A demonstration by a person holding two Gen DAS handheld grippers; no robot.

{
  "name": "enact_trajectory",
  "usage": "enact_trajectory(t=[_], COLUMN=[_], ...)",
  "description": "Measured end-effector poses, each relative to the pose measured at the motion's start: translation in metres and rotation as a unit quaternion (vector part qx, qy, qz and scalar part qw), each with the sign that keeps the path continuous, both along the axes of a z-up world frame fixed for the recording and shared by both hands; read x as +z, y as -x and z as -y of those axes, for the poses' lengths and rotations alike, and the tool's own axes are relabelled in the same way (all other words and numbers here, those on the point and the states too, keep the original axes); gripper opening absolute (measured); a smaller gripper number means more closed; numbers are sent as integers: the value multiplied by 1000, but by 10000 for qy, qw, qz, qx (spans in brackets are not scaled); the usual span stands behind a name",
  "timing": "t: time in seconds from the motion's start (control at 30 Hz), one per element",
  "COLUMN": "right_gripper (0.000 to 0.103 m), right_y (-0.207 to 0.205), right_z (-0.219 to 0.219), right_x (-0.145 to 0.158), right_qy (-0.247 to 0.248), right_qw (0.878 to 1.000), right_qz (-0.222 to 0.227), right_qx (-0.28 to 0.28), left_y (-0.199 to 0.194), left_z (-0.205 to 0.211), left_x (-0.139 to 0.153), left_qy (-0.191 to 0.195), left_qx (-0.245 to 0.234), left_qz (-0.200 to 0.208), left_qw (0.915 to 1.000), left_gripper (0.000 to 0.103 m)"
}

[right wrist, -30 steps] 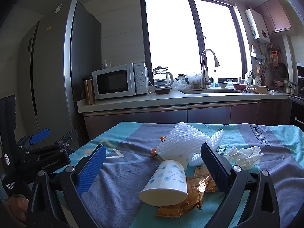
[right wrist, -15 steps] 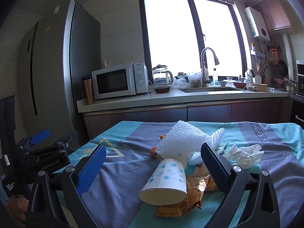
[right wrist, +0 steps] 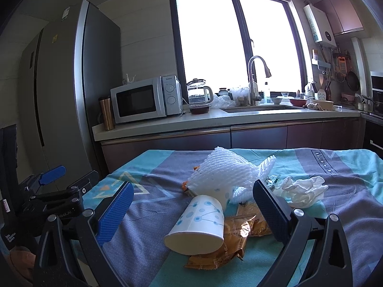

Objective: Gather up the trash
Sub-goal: 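Grasp the white dotted paper cup with the left gripper while the right gripper grasps the gold wrapper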

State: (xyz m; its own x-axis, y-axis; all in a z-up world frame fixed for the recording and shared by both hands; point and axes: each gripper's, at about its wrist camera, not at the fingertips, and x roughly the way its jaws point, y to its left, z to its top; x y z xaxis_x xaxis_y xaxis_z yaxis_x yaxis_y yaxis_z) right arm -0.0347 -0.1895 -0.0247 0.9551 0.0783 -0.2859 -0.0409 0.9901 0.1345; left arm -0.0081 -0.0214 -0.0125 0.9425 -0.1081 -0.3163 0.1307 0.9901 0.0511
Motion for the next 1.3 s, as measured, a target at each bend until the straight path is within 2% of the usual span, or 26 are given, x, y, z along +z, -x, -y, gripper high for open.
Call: enact_trajectory(t=[0.23, 0.4, 0.57, 0.67, 0.73, 0.77, 0.8, 0.83, 0.87, 0.9, 0.93, 1.0, 1.1, 1.13, 1.17, 1.23, 1.3], right_gripper=[96, 96, 96, 91, 85, 81, 78, 71, 64, 61, 60, 54, 42, 36, 28, 19, 14], right_y=[-2, -6, -11, -14, -15, -16, -17, -18, -19, -20, -21, -22, -23, -23, -24, -24, -23], right_z=[31, 56, 67, 66, 68, 68, 69, 70, 69, 67, 66, 64, 63, 63, 63, 62, 60], right_x=[-14, -24, -28, -32, -36, -39, -42, -45, -48, -51, -54, -59, -66, -67, -68, -70, -70], right_qy=[-209, -415, -572, -602, -706, -767, -845, -927, -981, -991, -987, -1064, -1216, -1266, -1317, -1392, -1397], right_qw=[9985, 9958, 9945, 9943, 9931, 9921, 9907, 9892, 9878, 9867, 9857, 9832, 9790, 9779, 9768, 9749, 9743], right_qz=[-331, -569, -679, -772, -885, -961, -1045, -1123, -1206, -1289, -1362, -1477, -1618, -1644, -1663, -1702, -1723], right_qx=[-373, -589, -550, -428, -319, -266, -210, -139, -60, -7, 22, 125, 234, 263, 299, 356, 383], left_y=[0, -3, -12, -18, -25, -28, -31, -34, -36, -38, -39, -40, -39, -38, -37, -35, -33], left_z=[33, 62, 84, 93, 97, 100, 100, 101, 101, 101, 101, 100, 95, 92, 90, 84, 78], left_x=[-15, -32, -47, -54, -57, -59, -60, -61, -62, -63, -63, -65, -65, -65, -64, -61, -58], left_qy=[-131, -277, -451, -511, -557, -568, -541, -516, -491, -459, -420, -391, -328, -305, -292, -227, -168], left_qx=[-961, -1634, -1945, -2031, -2020, -2032, -2040, -2048, -2075, -2095, -2119, -2139, -2052, -2028, -2019, -2013, -1996], left_qz=[-392, -704, -1107, -1296, -1434, -1498, -1548, -1591, -1629, -1675, -1715, -1751, -1748, -1727, -1717, -1713, -1670], left_qw=[9945, 9837, 9736, 9692, 9672, 9660, 9651, 9644, 9633, 9623, 9612, 9602, 9624, 9634, 9638, 9642, 9654], left_gripper=[97, 97, 97, 93, 87, 79, 68, 63, 52, 43, 39, 20, 11, 9, 7, 5, 4])
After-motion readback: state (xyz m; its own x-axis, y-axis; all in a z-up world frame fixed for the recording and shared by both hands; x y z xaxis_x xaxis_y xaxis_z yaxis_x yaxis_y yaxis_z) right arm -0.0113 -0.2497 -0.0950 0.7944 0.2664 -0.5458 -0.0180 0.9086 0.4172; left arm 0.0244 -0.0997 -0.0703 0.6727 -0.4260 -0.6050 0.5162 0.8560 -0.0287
